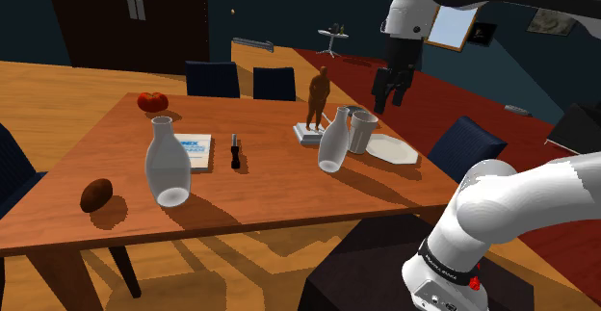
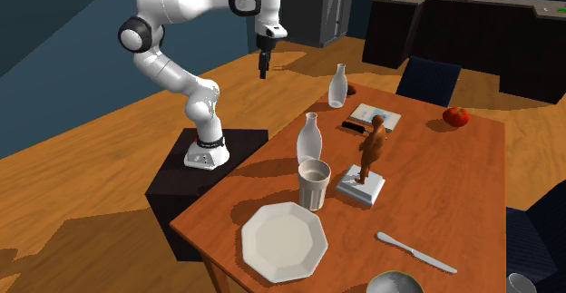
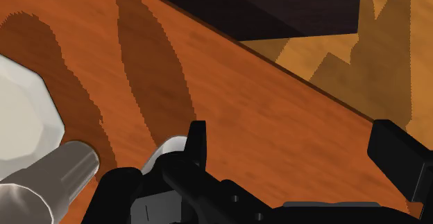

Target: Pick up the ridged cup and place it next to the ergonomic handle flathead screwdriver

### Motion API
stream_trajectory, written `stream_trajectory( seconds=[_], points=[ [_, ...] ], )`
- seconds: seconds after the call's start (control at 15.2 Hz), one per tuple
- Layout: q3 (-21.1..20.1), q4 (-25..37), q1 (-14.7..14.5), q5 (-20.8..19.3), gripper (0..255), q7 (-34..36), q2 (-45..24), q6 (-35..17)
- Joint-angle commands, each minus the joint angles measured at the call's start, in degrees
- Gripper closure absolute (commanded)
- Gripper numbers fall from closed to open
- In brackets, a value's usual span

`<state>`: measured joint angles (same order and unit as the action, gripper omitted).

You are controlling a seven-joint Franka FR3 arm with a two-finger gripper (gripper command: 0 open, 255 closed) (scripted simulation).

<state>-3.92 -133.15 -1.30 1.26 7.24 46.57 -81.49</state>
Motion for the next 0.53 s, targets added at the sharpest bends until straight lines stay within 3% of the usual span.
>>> stream_trajectory(
  seconds=[0.0,0.46],
  points=[
    [0.0,0.0,0.0,0.0,0,0.0,0.0,0.0],
    [6.8,-2.7,2.5,-5.7,0,-7.7,-5.9,-9.1]
  ],
)
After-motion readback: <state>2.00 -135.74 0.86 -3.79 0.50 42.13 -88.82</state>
